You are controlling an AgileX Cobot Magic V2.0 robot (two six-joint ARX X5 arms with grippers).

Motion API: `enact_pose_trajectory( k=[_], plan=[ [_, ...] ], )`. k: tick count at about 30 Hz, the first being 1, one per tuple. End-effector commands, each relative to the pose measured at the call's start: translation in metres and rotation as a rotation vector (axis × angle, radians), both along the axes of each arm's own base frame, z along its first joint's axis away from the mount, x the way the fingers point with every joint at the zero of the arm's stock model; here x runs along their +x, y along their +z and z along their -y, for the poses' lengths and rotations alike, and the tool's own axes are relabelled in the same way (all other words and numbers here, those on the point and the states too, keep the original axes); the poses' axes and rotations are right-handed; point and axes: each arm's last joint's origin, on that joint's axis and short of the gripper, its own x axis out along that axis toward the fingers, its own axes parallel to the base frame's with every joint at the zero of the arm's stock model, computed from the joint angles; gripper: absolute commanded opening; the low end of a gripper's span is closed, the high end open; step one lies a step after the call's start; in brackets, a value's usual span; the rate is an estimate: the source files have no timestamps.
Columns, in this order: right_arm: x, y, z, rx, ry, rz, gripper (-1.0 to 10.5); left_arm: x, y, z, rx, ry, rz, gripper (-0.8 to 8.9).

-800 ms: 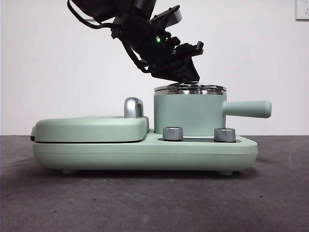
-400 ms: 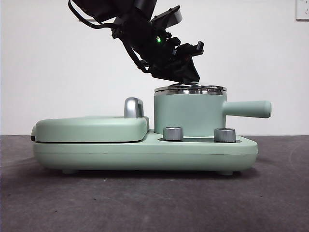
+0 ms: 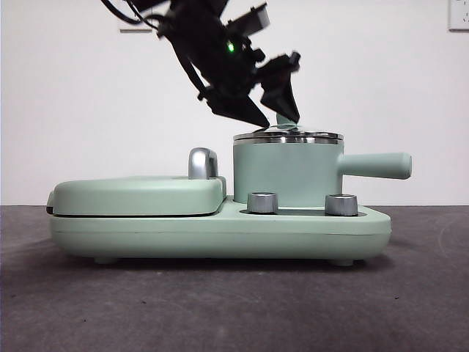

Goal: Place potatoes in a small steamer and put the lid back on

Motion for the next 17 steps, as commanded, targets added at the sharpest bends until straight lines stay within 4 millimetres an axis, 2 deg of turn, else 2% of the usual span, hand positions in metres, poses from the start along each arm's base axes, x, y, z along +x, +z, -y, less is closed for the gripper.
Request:
enact_pose_trajectory(
  k=[1,6,10,14,17],
  plan=[
    [0.000,0.003,-0.001,0.014,-0.001,0.007,2.5,-0.012,0.029,-0.008,-0.036,0.007,0.006,3.12],
    [0.000,0.003,-0.001,0.032,0.000,-0.007,2.6,-0.034,0.061,-0.035,-0.114,0.047,-0.130,3.12],
    [0.001,0.002,-0.003,0.048,0.023,-0.023,2.6,-0.055,0.079,-0.054,-0.124,0.085,-0.195,3.12],
    [0.007,0.002,-0.006,0.050,0.028,-0.037,2.6,-0.083,0.080,-0.073,-0.116,0.086,-0.208,3.12],
    [0.013,0.002,-0.010,0.053,0.031,-0.035,2.8,-0.109,0.069,-0.091,-0.115,0.096,-0.232,3.12]
  ],
)
